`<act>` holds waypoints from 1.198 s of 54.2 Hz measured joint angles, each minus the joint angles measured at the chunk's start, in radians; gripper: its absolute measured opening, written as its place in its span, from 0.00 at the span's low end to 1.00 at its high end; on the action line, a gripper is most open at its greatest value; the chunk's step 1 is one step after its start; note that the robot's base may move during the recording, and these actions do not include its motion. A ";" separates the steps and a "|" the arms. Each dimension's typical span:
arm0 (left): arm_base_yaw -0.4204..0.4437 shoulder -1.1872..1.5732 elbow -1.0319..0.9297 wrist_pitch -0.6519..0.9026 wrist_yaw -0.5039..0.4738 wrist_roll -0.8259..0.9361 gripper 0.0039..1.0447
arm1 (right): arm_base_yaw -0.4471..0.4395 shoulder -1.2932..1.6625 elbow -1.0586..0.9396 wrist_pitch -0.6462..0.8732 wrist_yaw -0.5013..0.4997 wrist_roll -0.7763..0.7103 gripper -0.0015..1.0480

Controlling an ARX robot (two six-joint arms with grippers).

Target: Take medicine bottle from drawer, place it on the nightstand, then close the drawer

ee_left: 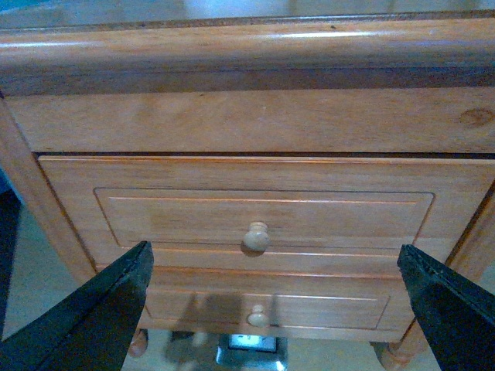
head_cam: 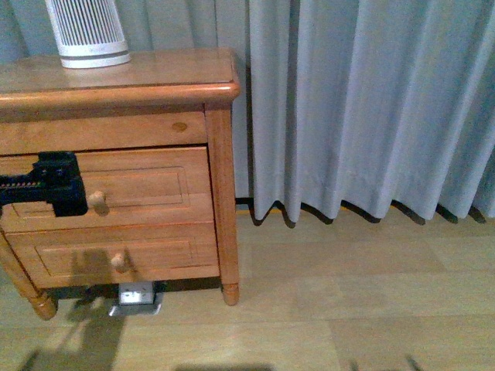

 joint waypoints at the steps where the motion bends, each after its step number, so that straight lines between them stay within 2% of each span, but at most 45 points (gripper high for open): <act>1: 0.001 0.011 0.006 0.004 0.003 0.000 0.94 | 0.000 0.000 0.000 0.000 0.000 0.000 0.93; 13: 0.015 0.233 0.155 0.039 0.021 0.007 0.94 | 0.000 0.000 0.000 0.000 0.000 0.000 0.93; 35: 0.020 0.420 0.406 -0.005 0.040 0.036 0.94 | 0.000 0.000 0.000 0.000 0.000 0.000 0.93; 65: 0.057 0.566 0.586 -0.041 0.072 0.091 0.94 | 0.000 0.000 0.000 0.000 0.000 0.000 0.93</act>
